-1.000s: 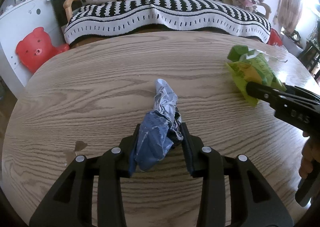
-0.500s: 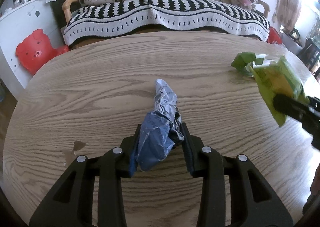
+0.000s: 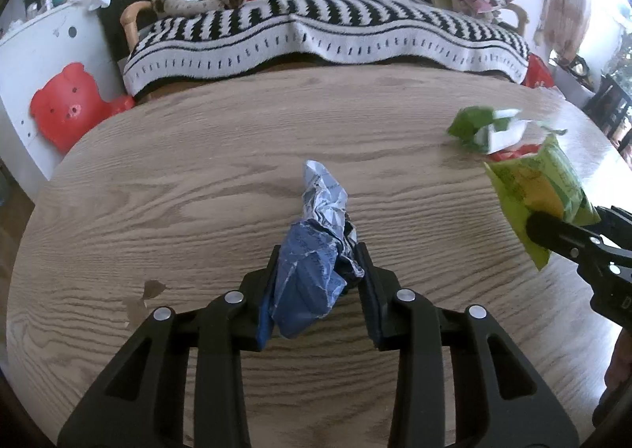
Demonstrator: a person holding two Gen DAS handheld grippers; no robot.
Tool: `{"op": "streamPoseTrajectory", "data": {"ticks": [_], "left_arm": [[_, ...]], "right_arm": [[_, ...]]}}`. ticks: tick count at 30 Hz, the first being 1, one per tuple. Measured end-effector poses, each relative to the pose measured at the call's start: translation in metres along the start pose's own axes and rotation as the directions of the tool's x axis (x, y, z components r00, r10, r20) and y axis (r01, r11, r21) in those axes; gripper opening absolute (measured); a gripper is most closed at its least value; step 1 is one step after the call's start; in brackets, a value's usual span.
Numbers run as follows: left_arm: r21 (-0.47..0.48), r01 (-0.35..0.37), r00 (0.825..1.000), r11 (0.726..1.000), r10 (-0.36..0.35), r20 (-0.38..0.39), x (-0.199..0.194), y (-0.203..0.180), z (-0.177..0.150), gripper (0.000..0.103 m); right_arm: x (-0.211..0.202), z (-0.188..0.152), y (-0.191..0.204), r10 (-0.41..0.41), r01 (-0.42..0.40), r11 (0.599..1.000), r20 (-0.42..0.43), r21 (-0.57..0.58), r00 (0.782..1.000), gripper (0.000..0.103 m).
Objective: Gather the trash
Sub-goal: 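Carry the blue paper and popcorn bag over the bin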
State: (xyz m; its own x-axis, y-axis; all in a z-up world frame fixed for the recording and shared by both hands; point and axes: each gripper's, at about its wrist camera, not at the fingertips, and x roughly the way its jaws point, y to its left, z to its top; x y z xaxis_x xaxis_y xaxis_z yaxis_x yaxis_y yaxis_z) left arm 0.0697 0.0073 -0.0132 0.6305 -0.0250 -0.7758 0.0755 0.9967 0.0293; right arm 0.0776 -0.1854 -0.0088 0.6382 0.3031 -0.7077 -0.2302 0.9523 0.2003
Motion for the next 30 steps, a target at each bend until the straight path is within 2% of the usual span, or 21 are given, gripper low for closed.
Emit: {"op": "streamPoseTrajectory", "data": {"ticks": [4,7,9,12,15,18,19,21,24,26,29,30], "left_arm": [[-0.031,0.099,0.994,0.995,-0.097,0.055,-0.03,-0.015,0.004,0.035],[-0.035,0.176,0.98,0.984,-0.171,0.105,-0.063,-0.039,-0.001,0.035],[-0.006,0.23,0.966,0.973,-0.228,0.122,-0.089,-0.064,-0.008,0.035],[0.075,0.29,0.945,0.954,-0.298,0.135,-0.13,-0.109,-0.021,0.035],[0.199,0.367,0.91,0.909,-0.395,0.127,-0.181,-0.174,-0.04,0.035],[0.287,0.448,0.867,0.846,-0.49,0.091,-0.221,-0.236,-0.065,0.035],[0.311,0.483,0.849,0.819,-0.524,0.062,-0.232,-0.26,-0.077,0.035],[0.338,0.523,0.83,0.782,-0.558,0.007,-0.241,-0.294,-0.099,0.035],[0.358,0.563,0.821,0.745,-0.553,-0.14,-0.225,-0.349,-0.143,0.035],[0.356,0.597,0.802,0.719,-0.529,-0.277,-0.197,-0.382,-0.178,0.035],[0.391,0.587,0.803,0.708,-0.45,-0.391,-0.16,-0.417,-0.214,0.035],[0.408,0.582,0.804,0.703,-0.424,-0.417,-0.149,-0.426,-0.223,0.035]], "right_arm": [[-0.025,0.003,-0.001,-0.008,0.008,1.0,0.059,0.013,0.998,0.051],[-0.065,-0.008,-0.017,-0.034,0.027,0.998,0.112,0.065,0.993,0.051],[-0.102,-0.021,-0.032,-0.056,0.041,0.994,0.152,0.097,0.987,0.051],[-0.179,-0.053,-0.07,-0.129,0.097,0.983,0.21,0.155,0.969,0.051],[-0.252,-0.091,-0.113,-0.192,0.132,0.961,0.245,0.242,0.95,0.051],[-0.317,-0.131,-0.15,-0.257,0.17,0.935,0.261,0.312,0.931,0.051],[-0.332,-0.143,-0.159,-0.279,0.188,0.927,0.261,0.326,0.924,0.051],[-0.361,-0.174,-0.18,-0.334,0.236,0.903,0.241,0.359,0.911,0.051],[-0.371,-0.219,-0.206,-0.355,0.26,0.872,0.171,0.414,0.919,0.051],[-0.359,-0.258,-0.229,-0.343,0.263,0.845,0.095,0.465,0.934,0.051],[-0.322,-0.311,-0.263,-0.296,0.263,0.795,-0.028,0.546,0.955,0.051],[-0.305,-0.332,-0.278,-0.271,0.262,0.767,-0.074,0.586,0.96,0.051]]}}
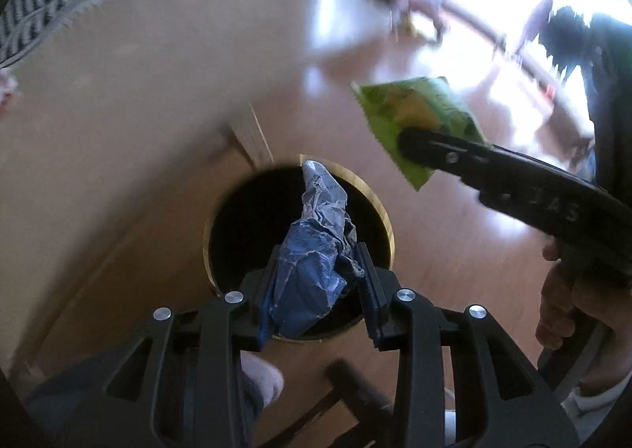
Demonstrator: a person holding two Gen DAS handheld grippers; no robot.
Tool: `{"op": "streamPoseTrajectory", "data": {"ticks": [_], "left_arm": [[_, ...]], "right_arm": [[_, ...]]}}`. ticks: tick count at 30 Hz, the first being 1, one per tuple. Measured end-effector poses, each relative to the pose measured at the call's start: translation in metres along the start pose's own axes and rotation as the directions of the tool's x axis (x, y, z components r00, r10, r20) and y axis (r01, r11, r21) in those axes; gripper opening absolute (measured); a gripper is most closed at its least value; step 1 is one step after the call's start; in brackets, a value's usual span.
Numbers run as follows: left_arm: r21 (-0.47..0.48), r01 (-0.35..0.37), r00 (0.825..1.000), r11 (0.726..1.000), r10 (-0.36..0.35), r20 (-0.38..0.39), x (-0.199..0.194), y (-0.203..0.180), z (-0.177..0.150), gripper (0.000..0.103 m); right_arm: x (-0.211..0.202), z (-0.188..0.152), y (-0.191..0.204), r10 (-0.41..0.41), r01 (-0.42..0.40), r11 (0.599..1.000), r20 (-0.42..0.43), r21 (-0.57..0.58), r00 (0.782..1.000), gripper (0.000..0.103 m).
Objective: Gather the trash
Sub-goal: 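Carry the blue paper and popcorn bag over the bin, then open both tools to drop the paper and popcorn bag into the bin, then move both tools back over the table toward the wrapper and ribbon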
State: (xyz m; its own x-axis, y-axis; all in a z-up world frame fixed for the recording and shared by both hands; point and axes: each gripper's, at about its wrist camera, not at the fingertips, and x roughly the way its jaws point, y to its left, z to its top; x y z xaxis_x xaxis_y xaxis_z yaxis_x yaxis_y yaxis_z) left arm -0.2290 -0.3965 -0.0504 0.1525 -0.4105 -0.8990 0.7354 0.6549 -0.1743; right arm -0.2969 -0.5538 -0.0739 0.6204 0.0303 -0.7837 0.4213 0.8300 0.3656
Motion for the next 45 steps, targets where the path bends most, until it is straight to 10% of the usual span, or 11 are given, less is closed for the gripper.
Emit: {"op": "streamPoseTrajectory", "data": {"ticks": [6,15,19,26,31,38,45], "left_arm": [[0.006,-0.022,0.989,1.0,0.023,-0.143,0.064,0.004,-0.002,0.034],[-0.007,-0.007,0.984,1.0,0.005,-0.177,0.083,0.013,-0.003,0.037],[-0.054,-0.014,0.991,0.998,0.007,-0.13,0.07,0.015,0.0,0.093],[0.025,-0.095,0.994,0.995,0.093,0.058,-0.012,0.011,0.0,0.094],[-0.052,-0.159,0.953,0.986,0.167,0.251,-0.095,0.056,0.014,0.096],[-0.381,-0.291,0.881,0.878,0.401,0.251,-0.142,0.222,0.004,0.096],[-0.582,-0.323,0.869,0.746,0.478,0.13,-0.135,0.349,-0.016,0.096]], "right_arm": [[0.078,-0.03,-0.046,0.011,0.012,0.992,-0.175,0.13,0.985,0.051],[0.098,-0.032,-0.055,0.049,-0.012,0.986,-0.217,0.166,0.975,0.054],[0.085,-0.024,-0.058,0.055,-0.02,0.983,-0.191,0.18,0.98,0.088],[0.025,0.002,-0.041,0.002,-0.001,0.995,-0.002,0.097,1.0,0.097],[-0.017,0.036,0.019,-0.008,0.015,0.999,0.142,-0.051,0.99,0.097],[0.022,0.079,0.154,0.026,0.001,0.951,0.082,-0.31,0.996,0.097],[0.104,0.113,0.286,0.091,-0.102,0.867,-0.045,-0.487,0.995,0.097]]}}
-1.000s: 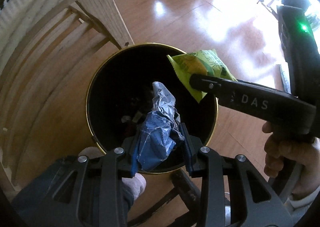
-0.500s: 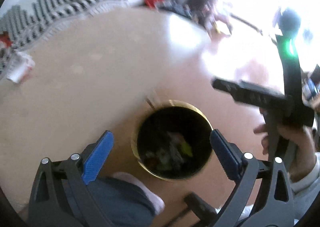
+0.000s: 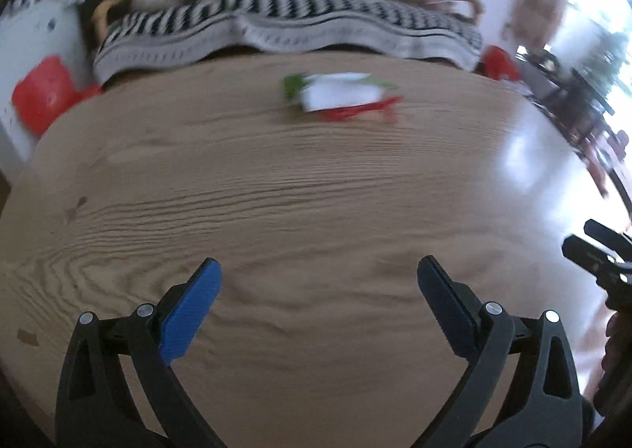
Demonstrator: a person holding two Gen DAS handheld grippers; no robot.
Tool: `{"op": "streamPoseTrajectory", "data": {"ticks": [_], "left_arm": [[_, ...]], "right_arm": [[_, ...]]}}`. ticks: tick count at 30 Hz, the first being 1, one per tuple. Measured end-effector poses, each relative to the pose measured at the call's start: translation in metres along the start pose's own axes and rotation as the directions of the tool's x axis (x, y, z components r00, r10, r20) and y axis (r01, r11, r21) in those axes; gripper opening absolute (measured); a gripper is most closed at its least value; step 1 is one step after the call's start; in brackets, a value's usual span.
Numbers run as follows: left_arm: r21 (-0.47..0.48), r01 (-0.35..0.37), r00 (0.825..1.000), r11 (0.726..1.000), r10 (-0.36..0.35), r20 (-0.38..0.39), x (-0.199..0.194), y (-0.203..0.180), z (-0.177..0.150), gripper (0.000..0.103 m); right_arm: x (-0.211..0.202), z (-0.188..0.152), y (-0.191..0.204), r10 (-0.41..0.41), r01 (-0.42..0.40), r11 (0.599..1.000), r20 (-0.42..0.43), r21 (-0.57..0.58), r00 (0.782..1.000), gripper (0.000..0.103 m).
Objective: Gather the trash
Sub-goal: 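Move both tools back over the table toward the wrapper and ribbon, then grasp the red ribbon with the right tool while the left tool grasps the green-white wrapper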
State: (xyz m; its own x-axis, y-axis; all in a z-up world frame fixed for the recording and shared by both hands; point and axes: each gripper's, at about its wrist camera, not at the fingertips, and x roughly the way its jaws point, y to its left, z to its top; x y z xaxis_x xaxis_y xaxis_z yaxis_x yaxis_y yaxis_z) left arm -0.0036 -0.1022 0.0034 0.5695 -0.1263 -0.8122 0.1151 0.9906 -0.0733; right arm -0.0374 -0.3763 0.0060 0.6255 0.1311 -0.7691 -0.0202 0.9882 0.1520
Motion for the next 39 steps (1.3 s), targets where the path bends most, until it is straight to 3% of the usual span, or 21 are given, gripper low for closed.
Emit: {"op": "streamPoseTrajectory", "data": {"ticks": [4,8,12,19,21,24,25,30,35,39], "left_arm": [[-0.068,0.014,0.999,0.998,-0.017,-0.042,0.037,0.03,0.009,0.096],[0.003,-0.038,0.999,0.999,0.038,-0.014,0.056,0.033,0.033,0.097],[0.05,-0.026,1.0,0.998,0.026,-0.006,0.076,0.031,0.057,0.096],[0.142,0.001,1.0,0.99,0.001,-0.012,0.088,0.02,0.068,0.097],[0.141,0.0,1.0,0.99,0.001,-0.012,0.089,0.02,0.068,0.097],[0.147,0.005,1.0,0.989,-0.003,-0.012,0.09,0.019,0.069,0.097],[0.152,0.009,1.0,0.988,-0.007,-0.013,0.09,0.019,0.069,0.097],[0.167,0.02,1.0,0.986,-0.017,-0.014,0.092,0.017,0.073,0.097],[0.167,0.017,1.0,0.986,-0.015,-0.015,0.092,0.017,0.073,0.097],[0.157,0.012,1.0,0.988,-0.01,-0.013,0.093,0.016,0.074,0.097]], "right_arm": [[0.054,0.035,0.039,0.05,-0.051,0.998,-0.023,-0.031,0.998,0.097],[0.093,0.063,0.063,0.079,-0.081,0.994,-0.033,-0.071,0.996,0.097],[0.122,0.085,0.074,0.125,-0.129,0.987,-0.042,-0.091,0.991,0.079],[0.16,0.12,0.086,0.212,-0.215,0.973,-0.047,-0.081,0.976,0.062],[0.169,0.129,0.094,0.243,-0.246,0.966,-0.05,-0.084,0.969,0.049],[0.176,0.133,0.104,0.255,-0.258,0.962,-0.05,-0.09,0.966,0.026],[0.177,0.134,0.105,0.266,-0.27,0.959,-0.052,-0.087,0.963,0.022],[0.169,0.128,0.11,0.271,-0.276,0.953,-0.057,-0.124,0.961,0.012],[0.146,0.107,0.085,0.275,-0.282,0.955,-0.077,-0.091,0.958,0.012],[0.126,0.089,0.053,0.241,-0.243,0.97,-0.06,-0.031,0.969,0.012]]}}
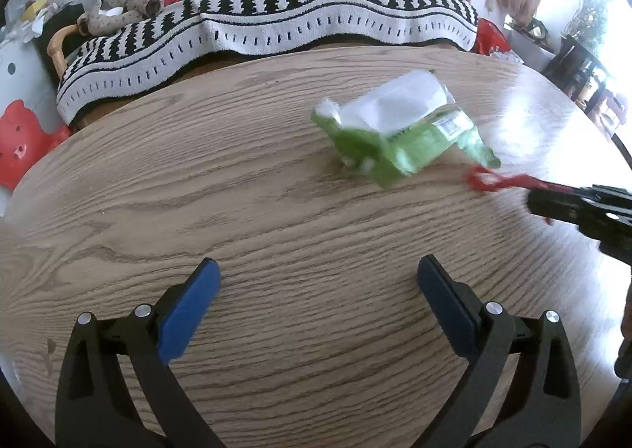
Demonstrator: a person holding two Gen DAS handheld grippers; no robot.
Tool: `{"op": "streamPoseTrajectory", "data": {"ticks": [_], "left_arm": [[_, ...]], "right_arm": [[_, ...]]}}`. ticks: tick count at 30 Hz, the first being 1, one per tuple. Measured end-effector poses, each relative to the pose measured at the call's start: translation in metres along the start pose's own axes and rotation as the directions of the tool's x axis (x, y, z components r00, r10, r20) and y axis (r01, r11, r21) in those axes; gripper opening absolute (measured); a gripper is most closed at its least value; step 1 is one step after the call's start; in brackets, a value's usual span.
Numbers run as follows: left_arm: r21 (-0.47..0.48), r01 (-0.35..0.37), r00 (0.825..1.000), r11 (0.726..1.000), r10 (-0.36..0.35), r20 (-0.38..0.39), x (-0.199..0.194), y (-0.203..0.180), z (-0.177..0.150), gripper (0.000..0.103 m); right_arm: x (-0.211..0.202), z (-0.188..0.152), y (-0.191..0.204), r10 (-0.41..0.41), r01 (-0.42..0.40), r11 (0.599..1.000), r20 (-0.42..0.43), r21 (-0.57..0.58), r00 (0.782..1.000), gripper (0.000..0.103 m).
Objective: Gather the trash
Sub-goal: 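Grasp the red ribbon with the right tool while the left tool grasps the green-white wrapper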
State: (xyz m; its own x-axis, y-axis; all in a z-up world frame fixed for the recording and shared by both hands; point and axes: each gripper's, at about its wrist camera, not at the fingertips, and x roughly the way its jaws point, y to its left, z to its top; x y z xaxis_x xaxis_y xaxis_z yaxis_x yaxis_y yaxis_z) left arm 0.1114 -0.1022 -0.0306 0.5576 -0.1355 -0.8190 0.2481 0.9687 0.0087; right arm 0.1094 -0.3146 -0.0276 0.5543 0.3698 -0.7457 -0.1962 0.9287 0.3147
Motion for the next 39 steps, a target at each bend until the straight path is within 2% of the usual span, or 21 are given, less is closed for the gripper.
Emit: {"op": "streamPoseTrajectory", "data": {"ticks": [4,7,19,25,28,29,30,33,35,39], "left_arm": [[0.019,0.013,1.0,1.0,-0.013,0.0,0.008,-0.006,0.011,0.097],[0.034,0.022,1.0,0.999,-0.022,0.0,0.014,-0.01,0.018,0.097],[0.066,0.043,0.999,0.997,-0.043,-0.001,0.03,-0.014,0.04,0.097],[0.081,0.065,0.998,0.995,-0.066,0.006,0.035,-0.017,0.051,0.096],[0.071,0.113,0.993,0.991,-0.116,0.039,0.033,-0.016,0.056,0.072],[0.07,0.125,0.991,0.99,-0.129,0.048,0.032,-0.016,0.058,0.058],[0.074,0.139,0.988,0.988,-0.143,0.054,0.033,-0.017,0.06,0.05],[0.079,0.154,0.986,0.985,-0.159,0.058,0.033,-0.021,0.062,0.041],[0.091,0.135,0.987,0.987,-0.142,0.073,0.029,-0.027,0.058,0.039],[0.094,0.099,0.993,0.991,-0.105,0.055,0.026,-0.034,0.048,0.037]], "right_arm": [[-0.013,-0.007,-0.028,-0.088,0.086,0.994,0.028,0.061,0.996,0.012],[-0.015,-0.013,-0.04,-0.072,0.069,0.992,0.03,0.101,0.997,0.012],[-0.012,-0.013,-0.029,-0.124,0.122,0.992,0.054,0.027,0.991,0.012],[-0.011,-0.014,-0.027,-0.109,0.108,0.994,0.051,0.025,0.993,0.012],[-0.012,-0.013,-0.029,-0.098,0.096,0.995,0.052,0.036,0.994,0.012],[-0.012,-0.013,-0.03,-0.095,0.093,0.995,0.053,0.042,0.994,0.012],[-0.012,-0.012,-0.031,-0.094,0.092,0.995,0.053,0.044,0.994,0.012],[-0.011,-0.012,-0.028,-0.099,0.097,0.995,0.049,0.038,0.994,0.012],[-0.011,-0.011,-0.027,-0.102,0.1,0.994,0.044,0.035,0.994,0.012],[-0.011,-0.01,-0.03,-0.093,0.09,0.993,0.039,0.071,0.995,0.012]]}}
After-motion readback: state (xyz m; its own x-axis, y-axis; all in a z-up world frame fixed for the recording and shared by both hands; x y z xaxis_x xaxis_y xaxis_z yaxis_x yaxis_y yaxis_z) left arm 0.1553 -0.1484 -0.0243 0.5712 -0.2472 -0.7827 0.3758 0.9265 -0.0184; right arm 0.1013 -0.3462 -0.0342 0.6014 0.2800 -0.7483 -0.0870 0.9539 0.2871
